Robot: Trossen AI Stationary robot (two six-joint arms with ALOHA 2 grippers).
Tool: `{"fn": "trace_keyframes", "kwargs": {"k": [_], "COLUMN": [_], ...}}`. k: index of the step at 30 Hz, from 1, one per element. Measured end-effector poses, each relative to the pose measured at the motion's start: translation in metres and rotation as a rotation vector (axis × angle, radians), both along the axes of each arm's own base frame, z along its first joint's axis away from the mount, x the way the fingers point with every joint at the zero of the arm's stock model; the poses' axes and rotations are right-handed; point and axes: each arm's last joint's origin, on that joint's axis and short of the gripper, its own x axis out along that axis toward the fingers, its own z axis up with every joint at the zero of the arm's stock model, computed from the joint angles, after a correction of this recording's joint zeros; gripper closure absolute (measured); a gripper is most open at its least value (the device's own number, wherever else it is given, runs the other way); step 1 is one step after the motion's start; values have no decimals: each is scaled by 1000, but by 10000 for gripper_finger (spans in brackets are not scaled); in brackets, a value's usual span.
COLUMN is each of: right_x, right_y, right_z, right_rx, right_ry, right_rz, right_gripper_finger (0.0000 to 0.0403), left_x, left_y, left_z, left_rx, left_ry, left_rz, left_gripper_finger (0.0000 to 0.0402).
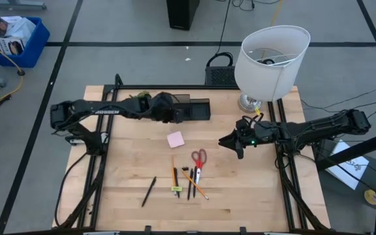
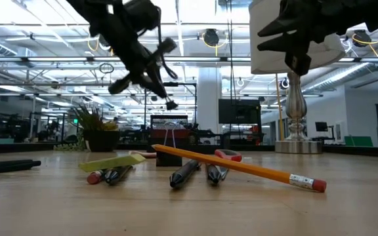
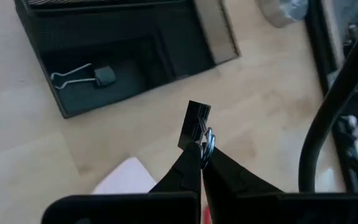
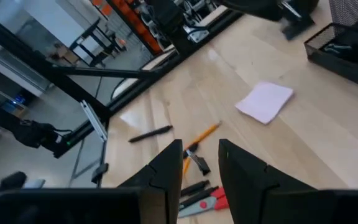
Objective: Pick and place office supplies into organizer
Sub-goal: Put the black binder clip into the black desk organizer
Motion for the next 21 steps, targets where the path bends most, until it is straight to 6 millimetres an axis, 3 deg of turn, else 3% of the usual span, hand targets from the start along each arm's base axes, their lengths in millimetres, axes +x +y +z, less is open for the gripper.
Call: {"fn": "trace_keyframes", "kwargs": {"k": [8, 21], "right_x": [1, 1], "right_y": [0, 0], "right_z": [3, 3], "right_rx": [20, -2], "right_ry": [-28, -31], "right_rz": [-2, 2], "right_gripper_finger": [310, 310], "left_x": [10, 1], "left_y": [23, 40], "left_z": [-23, -25], "left_rx": [-20, -23], "left_ry": [7, 33], "left_rz": [51, 127], "left_gripper_finger": [398, 390]}}
